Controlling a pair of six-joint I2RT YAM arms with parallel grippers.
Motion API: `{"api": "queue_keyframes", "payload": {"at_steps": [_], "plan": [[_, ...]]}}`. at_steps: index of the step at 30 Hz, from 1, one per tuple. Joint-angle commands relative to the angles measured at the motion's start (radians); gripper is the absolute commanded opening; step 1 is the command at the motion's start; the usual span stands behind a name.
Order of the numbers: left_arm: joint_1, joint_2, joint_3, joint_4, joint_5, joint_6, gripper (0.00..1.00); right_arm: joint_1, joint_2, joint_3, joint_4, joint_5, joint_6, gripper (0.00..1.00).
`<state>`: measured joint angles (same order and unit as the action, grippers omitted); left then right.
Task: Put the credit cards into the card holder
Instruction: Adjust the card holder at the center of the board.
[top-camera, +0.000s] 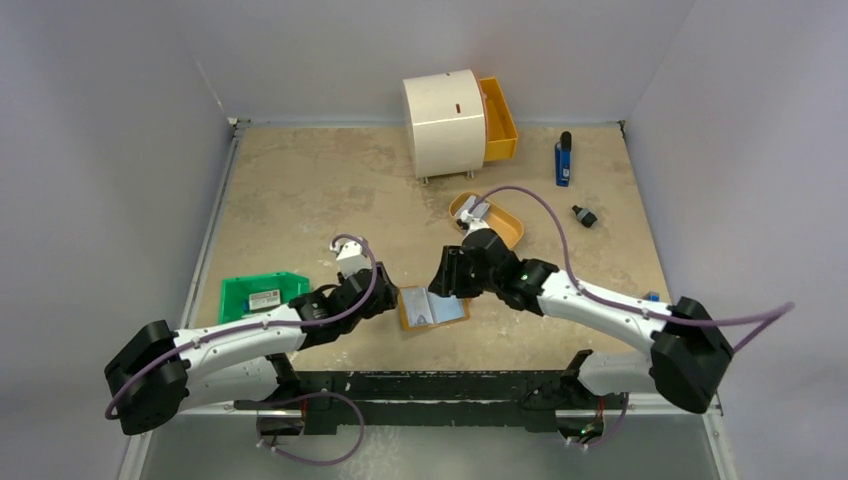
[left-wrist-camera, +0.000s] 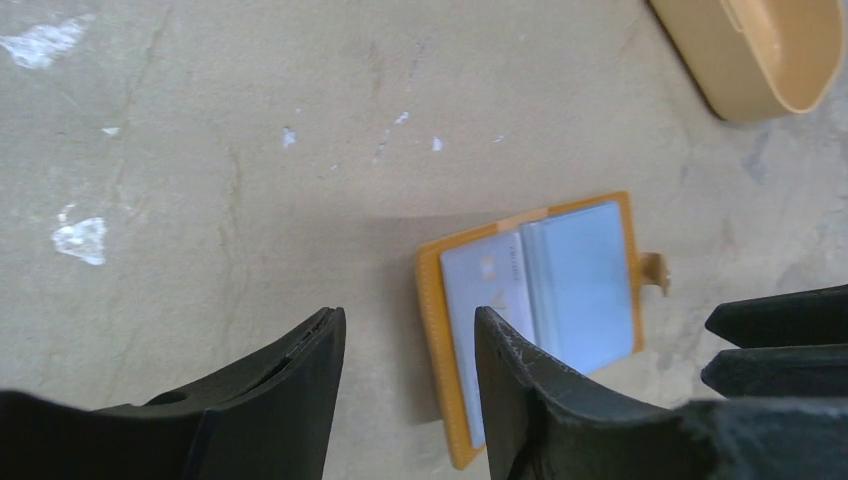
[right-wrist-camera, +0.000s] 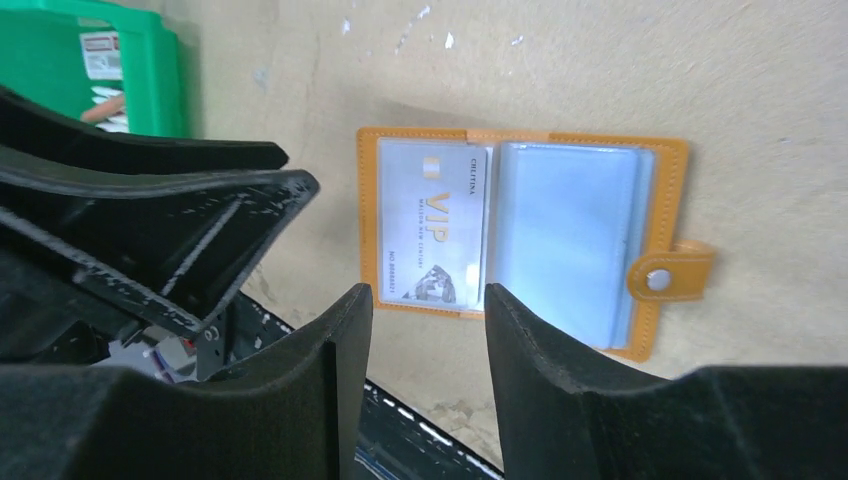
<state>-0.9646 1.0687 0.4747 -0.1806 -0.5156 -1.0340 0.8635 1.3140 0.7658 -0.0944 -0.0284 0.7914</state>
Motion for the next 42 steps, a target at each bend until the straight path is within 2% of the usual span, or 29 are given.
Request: {"api": "queue_keyframes", "payload": {"at_steps": [1, 6, 13, 22, 32, 36, 39, 42], "plan": [[-0.003, -0.004, -0.021, 0.133, 0.092, -0.023, 0.53, -0.008, -0.098, -0.038, -0.079, 0.112, -0.048, 0.49], [-0.003, 0.023, -0.062, 0.256, 0.167, -0.028, 0.56, -0.017, -0.196, -0.123, -0.047, 0.109, -0.029, 0.51], [-0.001, 0.107, -0.065, 0.270, 0.177, -0.020, 0.46, -0.017, -0.275, -0.180, -0.024, 0.098, -0.016, 0.50], [0.035, 0.182, -0.058, 0.307, 0.213, -0.006, 0.26, -0.017, -0.298, -0.190, -0.027, 0.102, -0.015, 0.50], [0.089, 0.227, 0.014, 0.268, 0.236, 0.059, 0.17, -0.017, -0.297, -0.193, -0.034, 0.105, -0.017, 0.49], [0.092, 0.225, 0.019, 0.263, 0.236, 0.060, 0.17, -0.017, -0.295, -0.189, -0.041, 0.113, -0.027, 0.49], [0.091, 0.197, 0.028, 0.229, 0.224, 0.066, 0.20, -0.017, -0.298, -0.174, -0.051, 0.124, -0.045, 0.49], [0.092, 0.140, 0.045, 0.184, 0.206, 0.077, 0.41, -0.017, -0.304, -0.136, -0.073, 0.141, -0.072, 0.51]]}}
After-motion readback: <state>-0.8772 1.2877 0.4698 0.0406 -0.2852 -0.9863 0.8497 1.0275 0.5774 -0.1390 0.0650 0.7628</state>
